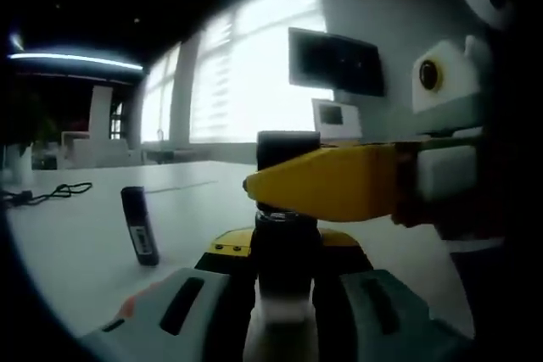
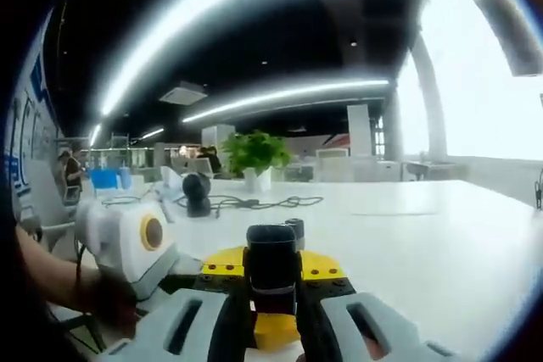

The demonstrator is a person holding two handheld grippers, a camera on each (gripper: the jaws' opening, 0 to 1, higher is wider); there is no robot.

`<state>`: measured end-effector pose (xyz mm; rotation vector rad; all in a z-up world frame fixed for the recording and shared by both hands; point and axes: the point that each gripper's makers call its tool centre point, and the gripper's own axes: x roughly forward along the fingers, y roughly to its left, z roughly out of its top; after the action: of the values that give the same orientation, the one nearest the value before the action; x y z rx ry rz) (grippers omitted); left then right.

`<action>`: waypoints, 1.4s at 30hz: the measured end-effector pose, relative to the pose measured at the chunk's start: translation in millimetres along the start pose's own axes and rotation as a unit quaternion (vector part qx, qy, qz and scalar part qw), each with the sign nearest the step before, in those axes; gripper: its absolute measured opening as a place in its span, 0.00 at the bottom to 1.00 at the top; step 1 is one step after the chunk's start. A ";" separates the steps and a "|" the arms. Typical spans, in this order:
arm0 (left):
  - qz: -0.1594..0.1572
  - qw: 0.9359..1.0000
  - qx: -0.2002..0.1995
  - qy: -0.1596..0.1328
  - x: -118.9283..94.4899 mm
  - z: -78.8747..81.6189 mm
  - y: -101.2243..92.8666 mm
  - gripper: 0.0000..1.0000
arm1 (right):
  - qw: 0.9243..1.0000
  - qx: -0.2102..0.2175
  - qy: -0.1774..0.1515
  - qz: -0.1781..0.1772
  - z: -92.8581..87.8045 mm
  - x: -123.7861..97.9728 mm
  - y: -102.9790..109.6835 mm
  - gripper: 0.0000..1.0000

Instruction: Pick up cosmetic bottle twist off cap place on table pick up cap screw tight cap place on table

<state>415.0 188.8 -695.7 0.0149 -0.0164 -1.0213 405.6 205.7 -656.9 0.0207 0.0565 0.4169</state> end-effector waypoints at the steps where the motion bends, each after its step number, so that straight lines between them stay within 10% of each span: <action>1: 0.004 1.000 0.010 0.003 0.4 0.3 0.3 0.15 | 1.000 -0.001 0.001 0.004 0.4 -0.8 0.1 0.14; 29: 0.045 0.998 0.014 -0.029 -4.1 15.3 7.1 0.15 | 1.000 -0.014 -0.018 0.018 14.6 0.4 3.9 0.14; 36: 0.050 0.998 -0.008 -0.046 -8.5 29.5 14.5 0.15 | 0.985 -0.058 -0.054 0.152 45.9 -16.6 19.5 0.23; 42: 0.031 0.999 0.007 -0.041 -9.3 32.1 7.8 0.15 | 0.977 -0.035 -0.068 0.201 65.5 -25.1 -9.6 0.25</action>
<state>416.1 200.7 -663.6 -0.0150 -0.0975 -0.9602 390.4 186.2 -590.5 -0.0098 -0.0995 0.8211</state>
